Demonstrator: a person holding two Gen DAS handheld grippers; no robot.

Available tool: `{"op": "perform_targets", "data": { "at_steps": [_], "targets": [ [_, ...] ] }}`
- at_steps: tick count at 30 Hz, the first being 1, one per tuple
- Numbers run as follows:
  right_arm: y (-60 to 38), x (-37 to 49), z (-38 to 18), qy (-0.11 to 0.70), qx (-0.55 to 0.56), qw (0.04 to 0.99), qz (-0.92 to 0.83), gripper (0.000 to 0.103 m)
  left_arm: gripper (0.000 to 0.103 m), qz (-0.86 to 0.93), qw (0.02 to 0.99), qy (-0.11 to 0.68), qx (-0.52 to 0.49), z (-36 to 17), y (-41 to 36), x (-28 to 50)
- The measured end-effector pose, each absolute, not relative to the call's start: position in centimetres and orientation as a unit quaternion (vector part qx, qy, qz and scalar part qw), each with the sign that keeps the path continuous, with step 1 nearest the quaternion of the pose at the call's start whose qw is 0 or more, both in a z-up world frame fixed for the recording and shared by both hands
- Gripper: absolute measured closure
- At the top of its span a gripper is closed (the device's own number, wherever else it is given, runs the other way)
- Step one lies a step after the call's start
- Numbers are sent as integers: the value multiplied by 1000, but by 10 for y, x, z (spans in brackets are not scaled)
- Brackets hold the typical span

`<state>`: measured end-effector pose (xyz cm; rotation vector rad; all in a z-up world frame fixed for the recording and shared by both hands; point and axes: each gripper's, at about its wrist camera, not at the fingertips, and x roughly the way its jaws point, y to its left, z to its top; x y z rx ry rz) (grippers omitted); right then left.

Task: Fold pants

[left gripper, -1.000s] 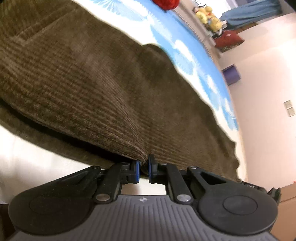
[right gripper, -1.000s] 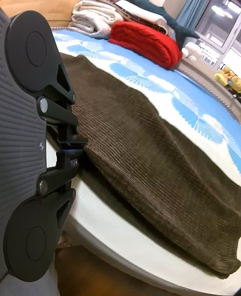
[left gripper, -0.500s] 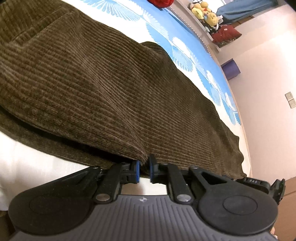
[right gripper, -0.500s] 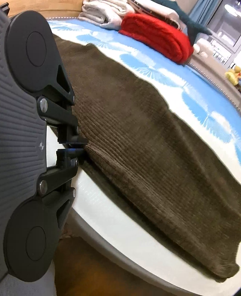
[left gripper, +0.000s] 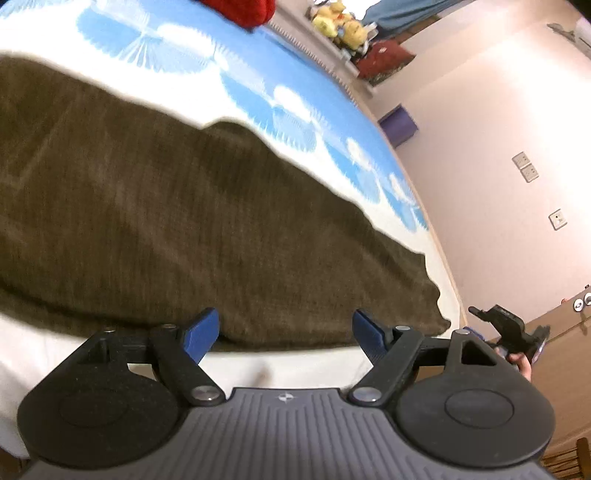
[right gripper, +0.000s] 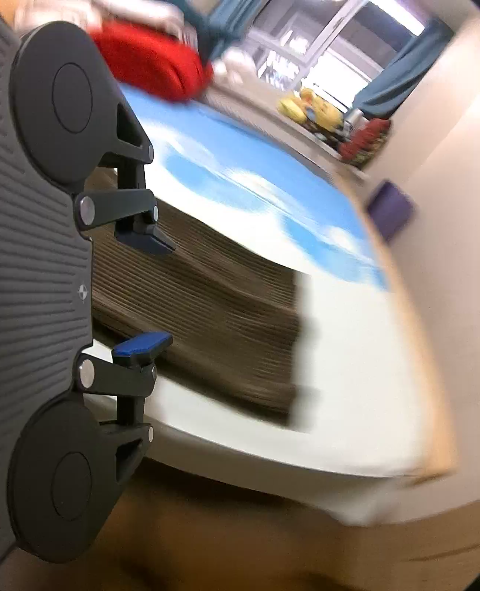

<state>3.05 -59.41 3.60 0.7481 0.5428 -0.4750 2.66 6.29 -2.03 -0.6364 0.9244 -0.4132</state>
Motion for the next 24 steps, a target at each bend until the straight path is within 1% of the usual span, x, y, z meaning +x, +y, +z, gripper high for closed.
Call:
{"op": "perform_targets", "data": {
  "at_steps": [2,6,9,13,15,17,18,19,20,21,22,24],
  "targets": [
    [-616,60,41,249,320,887,-220,54,20,-187,836,428,-287,-10,64,34],
    [-648,128,34,260,297,897,-201,54,20,-148,857,416,-265,2,65,56],
    [-659,180,16,294,279,890,-208,54,20,-112,869,403,-266,2,72,78],
    [-658,231,-4,311,217,885,-271,53,20,-79,873,397,-270,-15,84,105],
    [-655,249,-11,322,205,887,-258,51,20,-63,868,411,-271,-26,87,116],
    [-654,261,-19,333,197,892,-233,46,20,-59,861,422,-278,-33,91,125],
    [-651,268,-22,342,192,893,-221,46,20,-58,859,424,-280,-35,92,130],
    [-648,271,-27,352,183,894,-210,58,20,-59,859,424,-281,-37,91,133],
    [-643,272,-29,355,164,897,-206,75,20,-59,860,423,-280,-37,90,136],
    [-635,272,-28,351,128,903,-210,96,20,-58,860,422,-280,-39,91,136],
    [-629,269,-27,344,101,909,-211,97,20,-57,860,421,-282,-39,90,137],
    [-630,262,-23,325,96,910,-239,98,20,-57,860,420,-285,-41,91,138]
  ]
}}
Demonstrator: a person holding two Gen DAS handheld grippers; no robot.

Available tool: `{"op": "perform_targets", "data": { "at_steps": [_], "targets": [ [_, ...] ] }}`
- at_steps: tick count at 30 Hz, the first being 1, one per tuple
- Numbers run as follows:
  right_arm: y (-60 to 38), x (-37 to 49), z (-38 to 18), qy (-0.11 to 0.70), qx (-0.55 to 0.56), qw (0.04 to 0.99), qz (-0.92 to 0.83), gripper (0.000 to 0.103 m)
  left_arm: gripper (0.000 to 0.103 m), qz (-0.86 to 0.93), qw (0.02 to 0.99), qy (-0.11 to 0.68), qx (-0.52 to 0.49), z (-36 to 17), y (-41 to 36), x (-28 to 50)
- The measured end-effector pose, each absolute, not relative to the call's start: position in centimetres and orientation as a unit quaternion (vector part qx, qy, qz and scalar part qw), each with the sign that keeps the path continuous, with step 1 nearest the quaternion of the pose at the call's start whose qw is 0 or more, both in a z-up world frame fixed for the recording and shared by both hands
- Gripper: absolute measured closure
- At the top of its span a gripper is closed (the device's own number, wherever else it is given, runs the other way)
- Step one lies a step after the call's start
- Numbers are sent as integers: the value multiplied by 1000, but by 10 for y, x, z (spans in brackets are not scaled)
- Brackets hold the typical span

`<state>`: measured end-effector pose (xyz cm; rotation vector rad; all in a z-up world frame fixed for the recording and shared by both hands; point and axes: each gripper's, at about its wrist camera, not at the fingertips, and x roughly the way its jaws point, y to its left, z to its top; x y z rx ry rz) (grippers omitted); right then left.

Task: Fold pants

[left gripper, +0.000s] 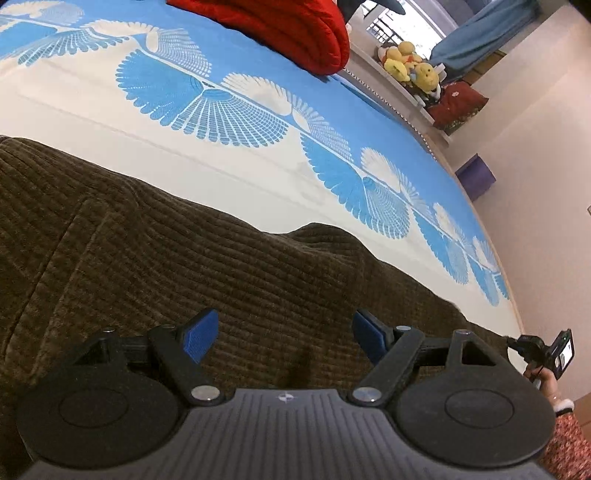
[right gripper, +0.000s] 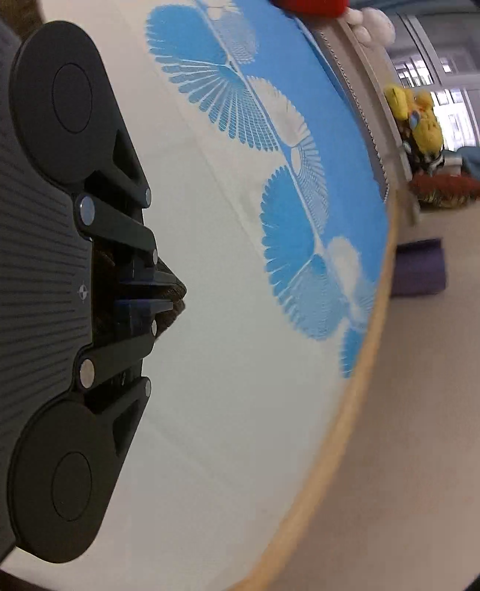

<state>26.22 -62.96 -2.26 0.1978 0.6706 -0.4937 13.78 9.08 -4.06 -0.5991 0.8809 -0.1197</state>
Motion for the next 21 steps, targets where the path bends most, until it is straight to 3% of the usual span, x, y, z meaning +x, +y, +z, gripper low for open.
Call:
{"op": "perform_targets", "data": {
  "at_steps": [3,6,9,13,21],
  "targets": [
    [-652,264,-26,307,116,888,-322,103,20,-52,861,420,-281,-43,91,137],
    [-674,268,-42,341,156,864,-336,103,20,-48,860,422,-284,-44,93,136],
    [-678,246,-36,305,218,863,-338,97,20,-42,863,412,-288,-39,98,133],
    [-644,220,-5,304,215,887,-274,72,16,-30,867,406,-287,-33,102,131],
    [-450,191,55,361,219,905,45,65,16,-13,888,389,-244,-3,112,122]
  ]
}}
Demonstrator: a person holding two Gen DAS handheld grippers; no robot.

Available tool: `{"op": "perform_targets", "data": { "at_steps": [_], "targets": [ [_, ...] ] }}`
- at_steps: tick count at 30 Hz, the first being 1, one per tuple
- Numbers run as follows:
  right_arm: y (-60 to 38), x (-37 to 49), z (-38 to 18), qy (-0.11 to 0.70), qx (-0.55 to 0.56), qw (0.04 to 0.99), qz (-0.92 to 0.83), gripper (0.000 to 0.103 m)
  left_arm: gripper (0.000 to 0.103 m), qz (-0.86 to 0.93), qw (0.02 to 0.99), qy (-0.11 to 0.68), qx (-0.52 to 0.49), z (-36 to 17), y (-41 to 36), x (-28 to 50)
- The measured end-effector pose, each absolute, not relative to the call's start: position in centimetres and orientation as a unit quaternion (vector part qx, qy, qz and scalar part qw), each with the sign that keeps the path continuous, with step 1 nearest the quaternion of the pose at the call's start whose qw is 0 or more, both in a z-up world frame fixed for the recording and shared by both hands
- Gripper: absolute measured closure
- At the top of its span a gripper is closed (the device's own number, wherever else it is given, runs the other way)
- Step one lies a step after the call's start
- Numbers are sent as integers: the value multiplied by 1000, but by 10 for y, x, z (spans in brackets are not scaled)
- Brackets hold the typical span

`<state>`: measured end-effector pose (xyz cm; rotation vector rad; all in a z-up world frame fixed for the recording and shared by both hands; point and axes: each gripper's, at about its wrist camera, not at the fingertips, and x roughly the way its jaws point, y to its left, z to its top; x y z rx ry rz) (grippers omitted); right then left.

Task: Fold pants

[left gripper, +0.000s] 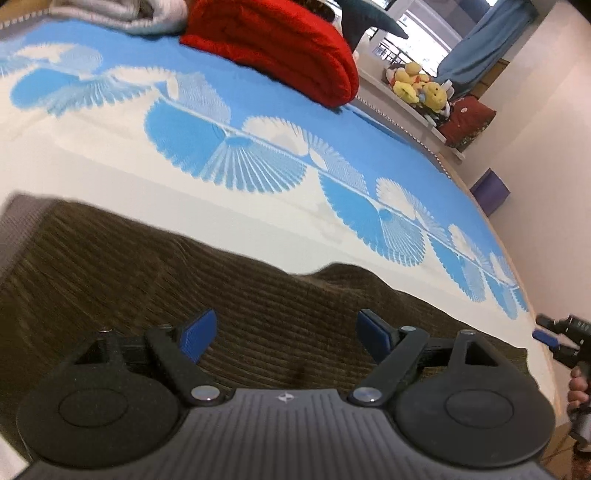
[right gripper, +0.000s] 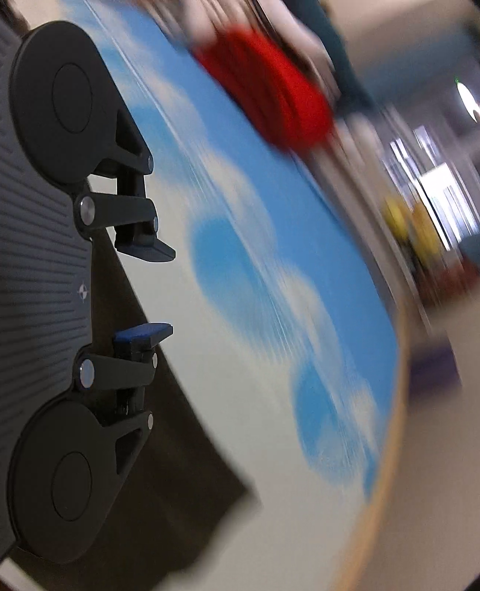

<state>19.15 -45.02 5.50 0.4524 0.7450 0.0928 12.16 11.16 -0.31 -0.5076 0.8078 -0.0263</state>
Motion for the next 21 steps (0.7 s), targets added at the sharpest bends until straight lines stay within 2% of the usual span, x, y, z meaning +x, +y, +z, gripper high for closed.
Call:
{"op": "perform_targets", "data": {
  "at_steps": [8,16,21],
  "targets": [
    [-252,204,39,389,120,899,163,65,16,15,898,378,-224,16,153,116],
    [-176,245,11,357,0,914,194,65,16,-20,882,423,-207,-12,176,106],
    [-150,258,-28,404,-47,882,237,66,16,-30,883,428,-192,-19,175,105]
  ]
}}
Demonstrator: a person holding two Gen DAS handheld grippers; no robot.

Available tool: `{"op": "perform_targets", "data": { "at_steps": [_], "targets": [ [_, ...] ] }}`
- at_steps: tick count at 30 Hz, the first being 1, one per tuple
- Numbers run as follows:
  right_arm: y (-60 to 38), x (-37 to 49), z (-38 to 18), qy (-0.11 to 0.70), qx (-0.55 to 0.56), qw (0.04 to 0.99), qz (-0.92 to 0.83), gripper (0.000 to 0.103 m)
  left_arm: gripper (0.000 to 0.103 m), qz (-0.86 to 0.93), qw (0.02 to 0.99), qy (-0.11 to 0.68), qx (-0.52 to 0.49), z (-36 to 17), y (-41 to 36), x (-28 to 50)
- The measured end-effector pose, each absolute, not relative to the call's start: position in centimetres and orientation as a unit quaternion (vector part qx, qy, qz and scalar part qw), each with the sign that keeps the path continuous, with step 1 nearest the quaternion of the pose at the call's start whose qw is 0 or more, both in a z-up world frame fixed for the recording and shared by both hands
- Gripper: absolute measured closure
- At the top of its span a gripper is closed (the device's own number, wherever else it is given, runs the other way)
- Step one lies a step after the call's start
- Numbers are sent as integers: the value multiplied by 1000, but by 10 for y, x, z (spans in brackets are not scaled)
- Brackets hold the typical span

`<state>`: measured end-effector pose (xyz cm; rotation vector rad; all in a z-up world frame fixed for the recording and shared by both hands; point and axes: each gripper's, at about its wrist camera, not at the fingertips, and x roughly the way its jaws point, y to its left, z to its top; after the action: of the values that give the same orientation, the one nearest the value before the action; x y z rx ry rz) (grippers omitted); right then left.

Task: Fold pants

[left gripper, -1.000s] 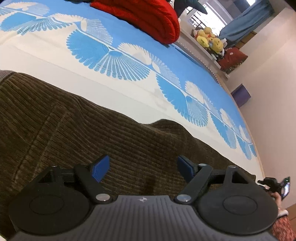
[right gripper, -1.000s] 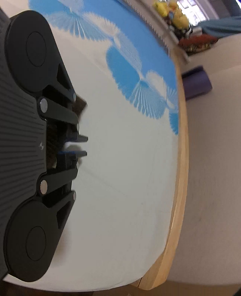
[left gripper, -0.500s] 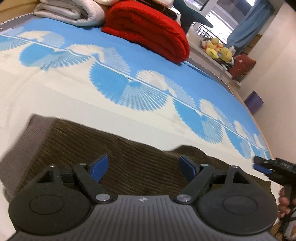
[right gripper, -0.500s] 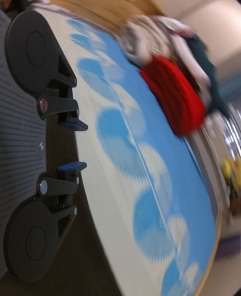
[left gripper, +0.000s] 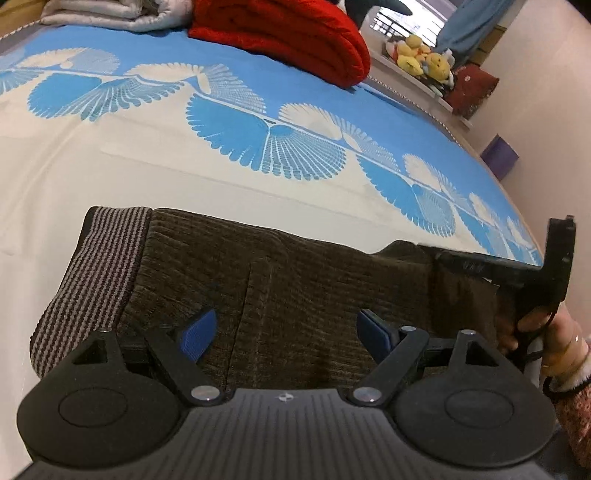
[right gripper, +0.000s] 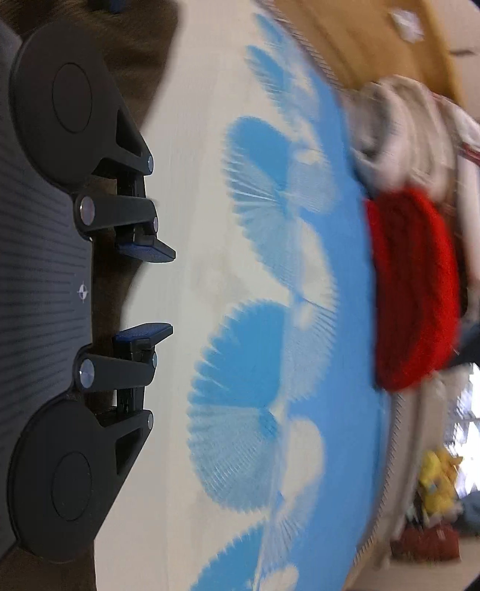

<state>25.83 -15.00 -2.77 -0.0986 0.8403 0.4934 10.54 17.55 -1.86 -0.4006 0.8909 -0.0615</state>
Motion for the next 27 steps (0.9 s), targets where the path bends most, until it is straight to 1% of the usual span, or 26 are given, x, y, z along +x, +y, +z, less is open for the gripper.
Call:
{"op": "perform_targets", "data": {
  "at_steps": [4,10,14,18,21,22,23,24,25,27],
  "targets": [
    [-147,242,-28,376,-96,883,263,67,16,-30,883,431,-184,-20,173,107],
    [-150,230,-21,367,-98,873,304,69,16,-27,883,431,-182,-20,171,108],
    [-147,237,-25,377,-74,868,316,69,16,-26,885,430,-176,-20,169,107],
    [-143,255,-30,413,-31,849,329,69,16,-25,886,430,-172,-21,168,106],
    [-133,260,-35,433,-57,835,335,69,16,-28,886,430,-172,-21,169,105],
    [-129,260,-34,433,-76,831,340,73,16,-30,886,430,-173,-21,170,105],
    [-125,258,-32,430,-90,828,349,79,16,-31,885,430,-174,-21,170,104],
    [-121,255,-28,419,-106,832,349,93,16,-32,885,430,-174,-22,171,104],
    [-116,249,-24,399,-138,839,343,95,16,-33,885,431,-173,-22,171,104],
    [-112,240,-15,346,-160,864,328,96,16,-33,884,435,-169,-23,171,103]
  ]
}}
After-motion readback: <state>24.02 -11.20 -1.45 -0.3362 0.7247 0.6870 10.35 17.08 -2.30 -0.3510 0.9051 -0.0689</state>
